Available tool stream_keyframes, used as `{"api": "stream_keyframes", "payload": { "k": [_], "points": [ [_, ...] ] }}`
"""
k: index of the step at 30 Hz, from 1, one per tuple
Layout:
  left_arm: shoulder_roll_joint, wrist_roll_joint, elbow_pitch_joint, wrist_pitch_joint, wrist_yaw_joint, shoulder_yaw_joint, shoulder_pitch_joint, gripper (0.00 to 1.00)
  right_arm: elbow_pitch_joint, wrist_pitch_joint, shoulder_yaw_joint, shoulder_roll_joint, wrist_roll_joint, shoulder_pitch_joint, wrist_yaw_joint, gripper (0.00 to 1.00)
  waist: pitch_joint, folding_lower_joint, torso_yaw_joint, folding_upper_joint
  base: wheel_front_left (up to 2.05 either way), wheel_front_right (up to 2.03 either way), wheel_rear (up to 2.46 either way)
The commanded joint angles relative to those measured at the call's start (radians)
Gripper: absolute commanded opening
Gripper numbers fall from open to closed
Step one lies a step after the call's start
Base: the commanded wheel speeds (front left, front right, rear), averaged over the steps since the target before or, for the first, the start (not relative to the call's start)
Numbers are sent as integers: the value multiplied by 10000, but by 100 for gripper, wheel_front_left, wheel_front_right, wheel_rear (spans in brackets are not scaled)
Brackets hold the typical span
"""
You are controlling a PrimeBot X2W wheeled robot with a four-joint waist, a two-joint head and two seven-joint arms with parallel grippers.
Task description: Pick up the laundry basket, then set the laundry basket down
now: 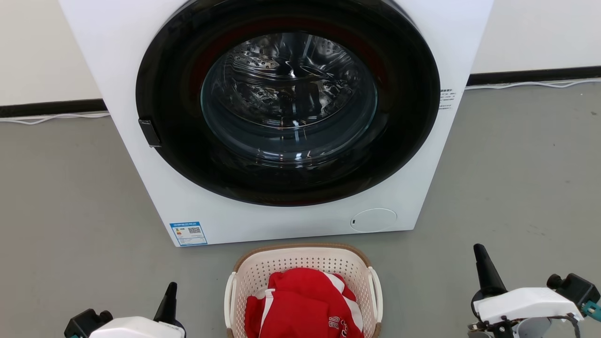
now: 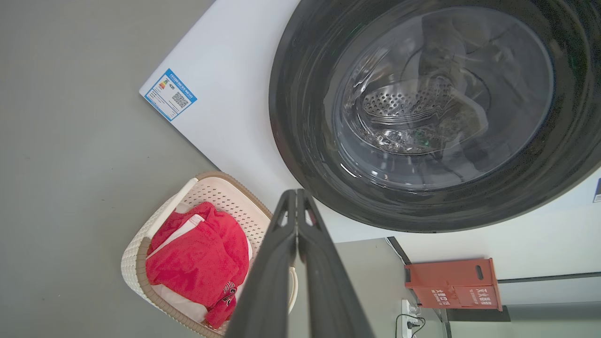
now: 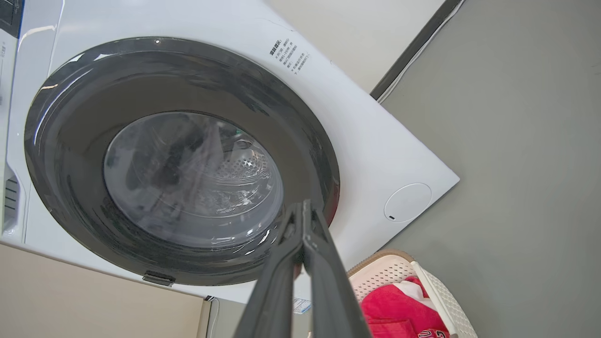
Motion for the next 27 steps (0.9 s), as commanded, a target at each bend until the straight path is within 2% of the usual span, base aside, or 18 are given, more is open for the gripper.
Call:
{"api": "stream_keyframes", "payload": {
  "k": [1,27],
  "points": [
    [27,-296,-363,61,-148,289,-563,0,-330,88,47,-49,392,-307,42,0,5,0,4,0,0,0,0],
    [-165,-2526,-999,779,-582,878,-661,0,-800,806,-310,37,3428,-307,57,0,79,0,51,0,0,0,0]
  ]
}}
